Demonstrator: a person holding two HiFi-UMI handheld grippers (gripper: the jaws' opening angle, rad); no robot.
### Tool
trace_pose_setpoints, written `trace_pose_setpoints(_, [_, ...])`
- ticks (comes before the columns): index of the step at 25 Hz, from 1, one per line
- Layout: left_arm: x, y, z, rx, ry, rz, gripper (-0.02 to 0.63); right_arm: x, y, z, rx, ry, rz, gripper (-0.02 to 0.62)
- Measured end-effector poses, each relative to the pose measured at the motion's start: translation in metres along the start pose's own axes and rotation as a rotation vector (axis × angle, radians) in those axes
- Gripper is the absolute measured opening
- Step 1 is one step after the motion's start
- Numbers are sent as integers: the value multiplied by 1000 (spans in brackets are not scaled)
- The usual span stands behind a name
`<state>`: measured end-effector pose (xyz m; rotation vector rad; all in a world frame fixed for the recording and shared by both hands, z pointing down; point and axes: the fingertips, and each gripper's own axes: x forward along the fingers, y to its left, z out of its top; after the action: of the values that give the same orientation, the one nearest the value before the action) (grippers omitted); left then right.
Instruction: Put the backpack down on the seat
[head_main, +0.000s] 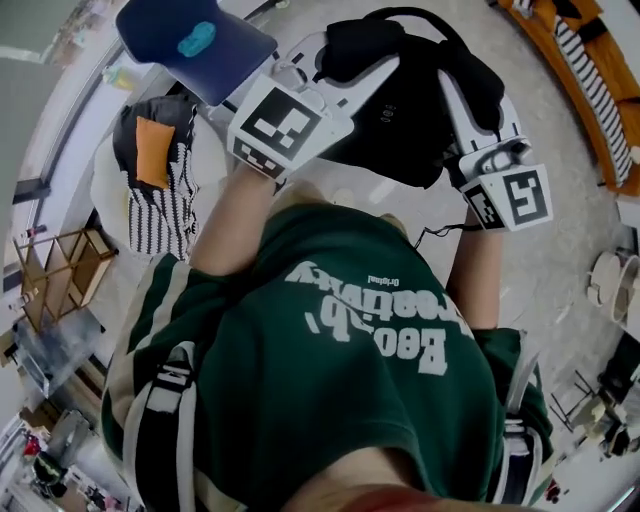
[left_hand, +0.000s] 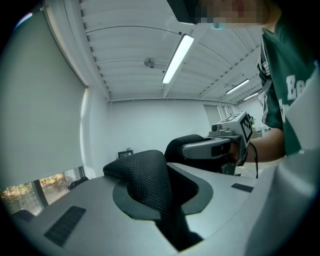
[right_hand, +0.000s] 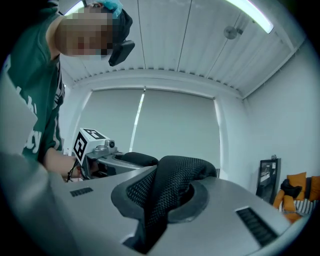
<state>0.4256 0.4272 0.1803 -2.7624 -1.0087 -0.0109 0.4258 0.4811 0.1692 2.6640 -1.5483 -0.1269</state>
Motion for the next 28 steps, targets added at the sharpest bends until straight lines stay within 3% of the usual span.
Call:
trace_pose_setpoints(4, [-50,33,-14,-2,22,106,74,45,39,-2,20,-15,117,61])
trace_pose_setpoints(13, [-218,111,-41,-2,93,335,74,161,184,3,67,-32,364,61])
trace_pose_setpoints(19, [-376,157,-70,-23,150,517,74,247,325,3,99,-38,552,61])
trace_pose_setpoints(28, [-581,182,-108,-66,233,803,74,322,521,-4,141,-25,847,62])
